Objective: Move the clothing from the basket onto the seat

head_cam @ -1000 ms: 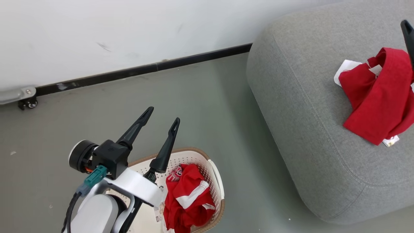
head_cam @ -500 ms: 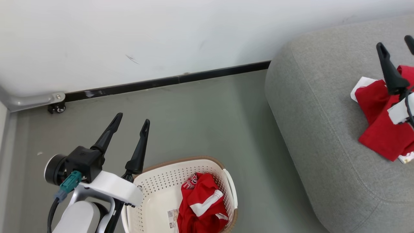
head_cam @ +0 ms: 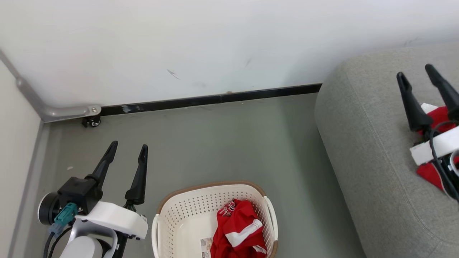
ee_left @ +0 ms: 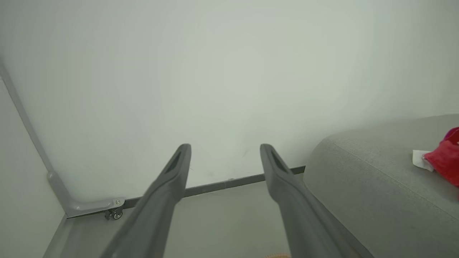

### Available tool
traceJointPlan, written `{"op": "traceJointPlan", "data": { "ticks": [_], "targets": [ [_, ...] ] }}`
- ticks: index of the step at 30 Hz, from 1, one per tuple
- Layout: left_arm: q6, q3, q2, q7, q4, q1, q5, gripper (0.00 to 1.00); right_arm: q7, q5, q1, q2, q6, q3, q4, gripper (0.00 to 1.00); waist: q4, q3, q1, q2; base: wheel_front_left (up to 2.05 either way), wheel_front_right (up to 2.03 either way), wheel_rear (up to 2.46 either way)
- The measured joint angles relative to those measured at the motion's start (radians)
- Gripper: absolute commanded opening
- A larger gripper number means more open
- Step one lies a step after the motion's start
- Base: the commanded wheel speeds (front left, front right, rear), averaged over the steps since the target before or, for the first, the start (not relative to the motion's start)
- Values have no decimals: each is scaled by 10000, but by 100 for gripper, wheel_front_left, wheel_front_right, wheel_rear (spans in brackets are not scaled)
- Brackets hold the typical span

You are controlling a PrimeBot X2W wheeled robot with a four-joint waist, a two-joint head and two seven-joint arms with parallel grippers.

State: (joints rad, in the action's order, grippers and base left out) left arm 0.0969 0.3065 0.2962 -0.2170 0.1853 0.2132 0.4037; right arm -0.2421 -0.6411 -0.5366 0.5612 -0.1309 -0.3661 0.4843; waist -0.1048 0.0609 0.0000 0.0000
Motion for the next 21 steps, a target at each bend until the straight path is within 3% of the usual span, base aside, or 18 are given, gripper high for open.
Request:
{"op": "traceJointPlan", "data": {
  "ticks": [12,21],
  "targets": [
    [267,-428,-151,-199,178,-587,247,100,-73,174,1660,-499,2,780,-458,100,645,-372,0,0,0,0,0],
    [267,-581,-426,-224,309,-901,359,100,-73,330,2681,-1312,2,2205,-1321,100,1045,-514,0,0,0,0,0]
  ]
}}
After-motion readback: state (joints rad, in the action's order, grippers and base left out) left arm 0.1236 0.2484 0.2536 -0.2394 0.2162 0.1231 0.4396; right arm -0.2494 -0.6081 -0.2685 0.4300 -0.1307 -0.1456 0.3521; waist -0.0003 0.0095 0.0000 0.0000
